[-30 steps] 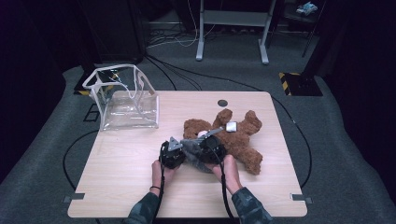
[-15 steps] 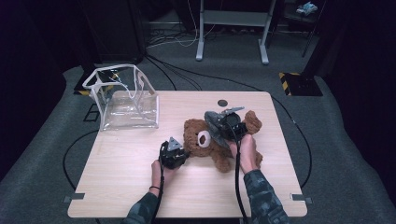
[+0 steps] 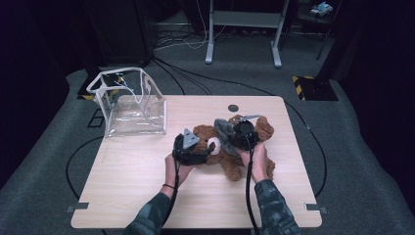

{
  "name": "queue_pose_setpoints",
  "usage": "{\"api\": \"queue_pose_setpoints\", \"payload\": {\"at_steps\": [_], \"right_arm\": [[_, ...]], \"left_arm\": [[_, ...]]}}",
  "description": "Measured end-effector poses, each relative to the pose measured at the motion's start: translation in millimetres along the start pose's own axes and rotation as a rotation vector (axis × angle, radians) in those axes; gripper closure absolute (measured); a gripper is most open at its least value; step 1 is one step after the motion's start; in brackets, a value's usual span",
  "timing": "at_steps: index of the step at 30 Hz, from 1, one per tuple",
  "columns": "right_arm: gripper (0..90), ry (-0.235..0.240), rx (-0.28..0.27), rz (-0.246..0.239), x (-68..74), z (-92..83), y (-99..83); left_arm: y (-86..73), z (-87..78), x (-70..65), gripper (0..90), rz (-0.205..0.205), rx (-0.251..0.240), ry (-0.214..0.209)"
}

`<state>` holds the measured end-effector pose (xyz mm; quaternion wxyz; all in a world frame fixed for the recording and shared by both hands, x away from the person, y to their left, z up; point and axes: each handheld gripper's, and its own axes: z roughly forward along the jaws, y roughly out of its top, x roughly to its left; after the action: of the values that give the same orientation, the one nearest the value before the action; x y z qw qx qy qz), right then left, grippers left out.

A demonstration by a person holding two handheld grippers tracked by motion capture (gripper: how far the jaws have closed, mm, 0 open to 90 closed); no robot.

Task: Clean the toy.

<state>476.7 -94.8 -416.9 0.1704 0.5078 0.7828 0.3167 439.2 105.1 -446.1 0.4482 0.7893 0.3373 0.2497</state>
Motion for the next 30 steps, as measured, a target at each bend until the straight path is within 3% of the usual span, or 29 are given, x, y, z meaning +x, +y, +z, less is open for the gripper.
{"api": "queue_pose_setpoints", "payload": {"at_steps": [3,5,7,10,13,16,19,21,24,26,28,30], "right_arm": [[77.3,0.007,-0.001,0.003,-1.2,0.0,-0.6],[77.0,0.013,-0.001,0.002,-2.3,-0.4,-1.3],[76.3,0.021,-0.014,0.006,-3.8,-0.2,-2.5],[73.3,0.023,-0.029,-0.008,-4.5,-1.1,-5.2],[68.7,0.028,-0.055,-0.068,-1.0,-1.2,-8.5],[63.0,0.020,-0.066,-0.079,1.8,-1.7,-9.4],[51.6,0.010,-0.047,-0.094,3.3,-3.0,-7.1],[37.8,0.016,-0.027,-0.090,5.4,-6.7,-3.6],[32.1,-0.003,-0.031,-0.117,10.9,-12.8,-1.0],[35.6,0.004,-0.030,-0.139,14.2,-15.2,-1.2],[44.1,-0.001,-0.014,-0.161,18.0,-16.1,-1.8],[53.9,0.023,0.002,-0.165,20.7,-14.3,-3.8]], "left_arm": [[6.4,21.7,-11.2,20.6,0.042,0.070,-0.001],[4.3,36.0,-16.6,16.7,0.076,0.115,0.026],[2.4,40.6,-19.5,20.6,0.114,0.134,0.078],[-2.1,42.2,-18.7,32.8,0.151,0.133,0.098],[-4.6,42.8,-16.0,41.1,0.122,0.127,0.081],[-3.9,41.2,-14.1,45.3,0.102,0.134,0.055],[-2.1,37.2,-11.8,47.2,0.094,0.143,0.031],[-0.8,33.9,-9.3,48.0,0.090,0.148,0.011],[1.1,26.4,-4.6,48.4,0.068,0.170,-0.039],[1.7,21.6,-1.3,48.4,0.049,0.171,-0.066],[3.3,15.3,4.5,48.2,0.030,0.198,-0.120],[4.0,12.2,8.3,47.5,0.018,0.226,-0.139]]}}
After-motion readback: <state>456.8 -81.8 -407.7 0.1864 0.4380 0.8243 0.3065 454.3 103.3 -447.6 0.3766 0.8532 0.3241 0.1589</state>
